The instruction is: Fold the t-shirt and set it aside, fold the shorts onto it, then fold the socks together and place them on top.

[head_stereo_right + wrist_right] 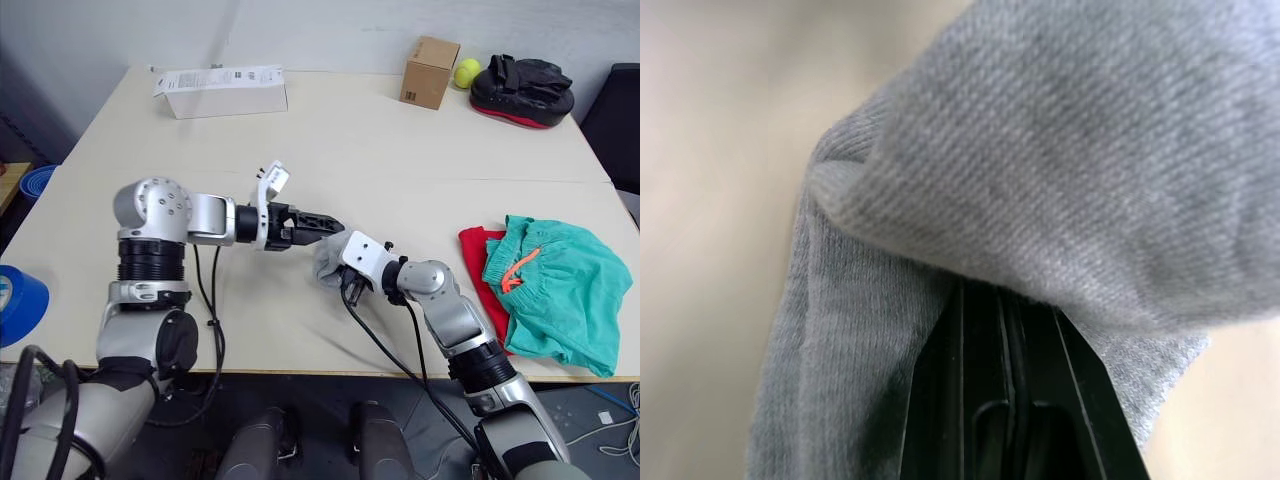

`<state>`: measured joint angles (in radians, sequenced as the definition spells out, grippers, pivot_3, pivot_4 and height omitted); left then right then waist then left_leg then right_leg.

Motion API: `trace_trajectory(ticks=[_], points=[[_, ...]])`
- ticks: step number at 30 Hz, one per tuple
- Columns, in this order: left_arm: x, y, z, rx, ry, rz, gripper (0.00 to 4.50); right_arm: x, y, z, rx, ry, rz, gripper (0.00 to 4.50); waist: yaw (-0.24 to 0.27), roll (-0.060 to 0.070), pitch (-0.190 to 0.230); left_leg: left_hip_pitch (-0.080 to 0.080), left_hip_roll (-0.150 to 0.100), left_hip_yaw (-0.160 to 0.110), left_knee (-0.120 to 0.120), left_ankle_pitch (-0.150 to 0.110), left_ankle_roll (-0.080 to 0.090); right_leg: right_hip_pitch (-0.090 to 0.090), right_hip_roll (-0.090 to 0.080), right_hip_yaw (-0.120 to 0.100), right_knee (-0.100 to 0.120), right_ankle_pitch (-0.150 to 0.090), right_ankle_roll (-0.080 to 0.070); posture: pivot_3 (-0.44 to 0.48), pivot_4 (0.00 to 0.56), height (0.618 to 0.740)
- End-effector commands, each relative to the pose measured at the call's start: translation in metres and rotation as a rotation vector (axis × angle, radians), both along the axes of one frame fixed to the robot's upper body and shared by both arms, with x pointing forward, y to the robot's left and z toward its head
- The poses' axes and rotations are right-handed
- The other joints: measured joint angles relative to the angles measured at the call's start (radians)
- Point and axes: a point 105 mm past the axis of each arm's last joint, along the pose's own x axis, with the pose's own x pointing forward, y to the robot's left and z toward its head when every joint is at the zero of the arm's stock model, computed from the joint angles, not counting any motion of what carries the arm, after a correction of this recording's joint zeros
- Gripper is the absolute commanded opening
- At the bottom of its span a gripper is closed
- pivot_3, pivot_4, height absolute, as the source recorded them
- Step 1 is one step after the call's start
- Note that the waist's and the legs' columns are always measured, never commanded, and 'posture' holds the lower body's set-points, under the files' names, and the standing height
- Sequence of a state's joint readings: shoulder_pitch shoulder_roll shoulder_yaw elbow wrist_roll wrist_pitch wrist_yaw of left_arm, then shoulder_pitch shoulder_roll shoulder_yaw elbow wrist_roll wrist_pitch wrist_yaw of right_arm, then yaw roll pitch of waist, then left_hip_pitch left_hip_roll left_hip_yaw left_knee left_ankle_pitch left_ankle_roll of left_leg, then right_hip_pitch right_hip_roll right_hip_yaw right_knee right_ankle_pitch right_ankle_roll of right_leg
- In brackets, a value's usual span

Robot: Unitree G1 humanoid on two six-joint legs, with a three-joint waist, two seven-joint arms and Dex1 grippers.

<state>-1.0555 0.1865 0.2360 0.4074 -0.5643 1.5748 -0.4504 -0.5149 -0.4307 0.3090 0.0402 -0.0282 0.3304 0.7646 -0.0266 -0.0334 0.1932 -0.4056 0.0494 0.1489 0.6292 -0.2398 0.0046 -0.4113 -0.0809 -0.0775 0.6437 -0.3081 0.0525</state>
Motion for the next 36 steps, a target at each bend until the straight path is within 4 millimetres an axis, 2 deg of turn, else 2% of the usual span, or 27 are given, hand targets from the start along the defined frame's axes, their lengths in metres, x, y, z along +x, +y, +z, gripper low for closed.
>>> trace_trajectory(ticks=[1,6,14,17,20,24,29,33,36], points=[[-0.004,-0.014,0.006,-0.081,-0.016,-0.039,4.46,0.001,-0.014,-0.02,-0.054,0.068,-0.054,0.0,0.0,0.0,0.0,0.0,0.0,0.0,0.0,0.0,0.0,0.0,0.0,0.0,0.0,0.0,0.0,0.0,0.15,0.74],[-0.008,-0.022,0.008,-0.121,-0.004,-0.061,4.46,0.0,-0.016,-0.019,-0.054,0.066,-0.057,0.0,0.0,0.0,0.0,0.0,0.0,0.0,0.0,0.0,0.0,0.0,0.0,0.0,0.0,0.0,0.0,0.0,0.15,0.74],[-0.01,0.007,0.027,-0.165,-0.056,-0.037,4.46,-0.001,-0.021,-0.019,-0.054,0.067,-0.069,0.0,0.0,0.0,0.0,0.0,0.0,0.0,0.0,0.0,0.0,0.0,0.0,0.0,0.0,0.0,0.0,0.0,0.15,0.74],[-0.01,0.019,0.036,-0.205,-0.078,-0.028,3.93,-0.003,-0.023,-0.02,-0.057,0.07,-0.071,0.0,0.0,0.0,0.0,0.0,0.0,0.0,0.0,0.0,0.0,0.0,0.0,0.0,0.0,0.0,0.0,0.0,0.15,0.74],[-0.009,0.029,0.04,-0.205,-0.096,-0.013,2.94,-0.004,-0.024,-0.021,-0.058,0.072,-0.072,0.0,0.001,0.0,0.0,0.0,0.0,0.0,0.0,0.0,0.0,0.0,0.0,0.0,0.0,0.0,0.0,0.0,0.15,0.74],[-0.003,0.045,0.026,-0.077,-0.141,0.024,1.67,-0.003,-0.026,-0.019,-0.051,0.07,-0.08,0.0,0.0,0.0,0.0,0.0,0.0,0.0,0.0,0.0,0.0,0.0,0.0,0.0,0.0,0.0,0.0,0.0,0.15,0.74],[-0.001,0.042,0.014,-0.019,-0.177,0.006,0.02,-0.006,-0.029,-0.003,0.011,0.076,-0.092,0.0,0.007,0.0,0.0,0.0,0.0,0.0,0.0,0.0,0.0,0.0,-0.001,0.0,0.0,0.0,0.0,0.0,0.15,0.74],[-0.002,0.035,0.005,0.026,-0.219,-0.032,0.02,-0.013,-0.038,0.022,0.063,0.077,-0.103,0.0,0.006,0.0,0.0,-0.001,-0.001,0.0,-0.001,-0.001,0.001,0.0,-0.002,0.0,-0.001,0.0,0.0,0.0,0.15,0.74],[-0.001,0.028,0.0,0.059,-0.252,-0.051,0.02,-0.02,-0.045,0.031,0.033,0.07,-0.087,0.0,0.003,0.0,0.0,-0.001,0.0,0.0,-0.002,-0.001,0.001,-0.002,-0.001,0.0,-0.002,0.0,-0.001,0.0,0.15,0.74]])
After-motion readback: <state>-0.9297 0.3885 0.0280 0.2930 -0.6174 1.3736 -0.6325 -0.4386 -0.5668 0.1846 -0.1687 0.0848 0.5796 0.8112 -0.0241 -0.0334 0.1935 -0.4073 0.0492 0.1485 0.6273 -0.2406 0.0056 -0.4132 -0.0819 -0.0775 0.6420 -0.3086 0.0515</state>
